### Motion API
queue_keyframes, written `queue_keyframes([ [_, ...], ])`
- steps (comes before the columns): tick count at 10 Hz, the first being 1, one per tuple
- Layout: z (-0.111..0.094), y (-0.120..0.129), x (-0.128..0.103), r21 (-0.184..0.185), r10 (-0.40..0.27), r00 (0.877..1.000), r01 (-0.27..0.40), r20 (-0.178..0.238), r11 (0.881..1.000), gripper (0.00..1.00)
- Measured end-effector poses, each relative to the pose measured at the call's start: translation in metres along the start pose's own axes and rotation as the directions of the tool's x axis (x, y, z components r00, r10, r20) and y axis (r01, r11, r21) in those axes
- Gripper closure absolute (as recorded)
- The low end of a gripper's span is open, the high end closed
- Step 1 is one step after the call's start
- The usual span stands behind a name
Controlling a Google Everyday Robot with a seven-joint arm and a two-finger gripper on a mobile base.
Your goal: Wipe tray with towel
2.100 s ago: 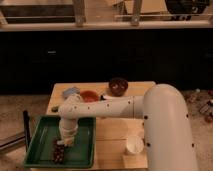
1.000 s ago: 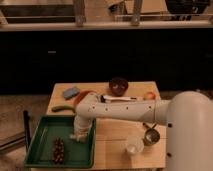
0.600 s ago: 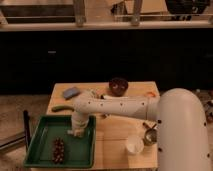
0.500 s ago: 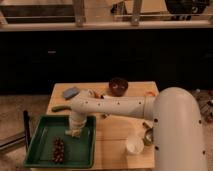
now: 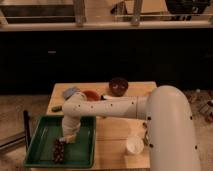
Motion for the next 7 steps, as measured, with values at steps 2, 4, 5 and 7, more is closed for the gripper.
queue_keyframes([
  [2, -0.001, 0.015, 0.0, -0.017, -0.013, 1.0, 0.013, -0.004, 1.0, 1.0],
  [4, -0.009, 0.034, 0.015, -0.003, 0.002, 1.0, -0.002, 0.005, 1.0, 1.0],
  [5, -0.016, 0.042, 0.025, 0.015, 0.019, 1.0, -0.019, 0.009, 1.0, 1.0],
  [7, -0.024, 0.046, 0.031, 0.041, 0.041, 0.999, -0.041, 0.01, 0.998, 1.0],
])
